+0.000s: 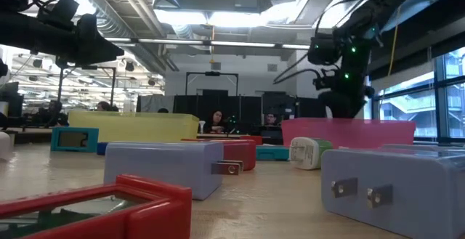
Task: Pick & Place Office items
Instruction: Put the right red charger adapter into the red bin, then put the top red charger adapter into the red bin, then put the left light blue digital clock into the yellow bin
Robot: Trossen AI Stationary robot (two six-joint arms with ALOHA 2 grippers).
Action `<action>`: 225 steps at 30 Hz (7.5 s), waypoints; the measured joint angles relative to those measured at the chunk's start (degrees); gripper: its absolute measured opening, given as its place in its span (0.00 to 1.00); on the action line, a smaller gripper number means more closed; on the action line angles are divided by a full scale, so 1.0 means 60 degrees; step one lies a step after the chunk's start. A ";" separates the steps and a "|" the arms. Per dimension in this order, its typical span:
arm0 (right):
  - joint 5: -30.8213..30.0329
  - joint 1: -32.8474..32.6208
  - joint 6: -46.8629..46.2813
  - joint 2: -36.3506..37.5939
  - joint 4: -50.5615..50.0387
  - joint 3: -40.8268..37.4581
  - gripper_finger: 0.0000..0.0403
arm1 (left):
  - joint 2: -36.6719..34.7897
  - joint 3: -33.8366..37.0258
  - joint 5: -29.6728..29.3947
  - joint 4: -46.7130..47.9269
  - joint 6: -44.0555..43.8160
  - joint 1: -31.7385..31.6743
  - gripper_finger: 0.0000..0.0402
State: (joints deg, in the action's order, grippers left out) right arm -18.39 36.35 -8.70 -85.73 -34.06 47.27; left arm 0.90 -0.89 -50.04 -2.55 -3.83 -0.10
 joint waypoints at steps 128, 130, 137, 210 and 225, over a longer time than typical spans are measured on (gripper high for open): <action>0.0392 -0.3806 -0.2128 -0.5429 -0.0773 0.6783 0.58 | -0.0002 0.0004 -0.0255 0.0031 0.0514 0.0002 0.49; 0.0279 -0.3831 -0.1780 -0.5061 -0.0789 0.6783 0.56 | -0.0002 0.0004 -0.0255 0.0030 0.0410 0.0003 0.49; -0.0715 -0.3791 -0.1149 -0.3576 -0.2138 0.6787 0.56 | -0.0002 0.0004 -0.0255 0.0033 -0.0386 0.0000 0.49; -0.1003 -0.2091 -0.1910 -0.1026 0.1924 -0.0011 0.77 | 0.0001 0.0000 -0.0108 -0.0453 -0.1229 0.0000 0.49; -0.1035 -0.2145 -0.1721 0.1972 0.1629 -0.0004 0.75 | 0.0972 -0.0171 0.3050 -0.1330 -0.0601 0.0004 0.65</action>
State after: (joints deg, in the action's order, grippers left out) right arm -24.60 23.48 -19.03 -73.90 -24.29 47.24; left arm 6.73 -1.91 -31.74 -10.53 -7.43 -0.08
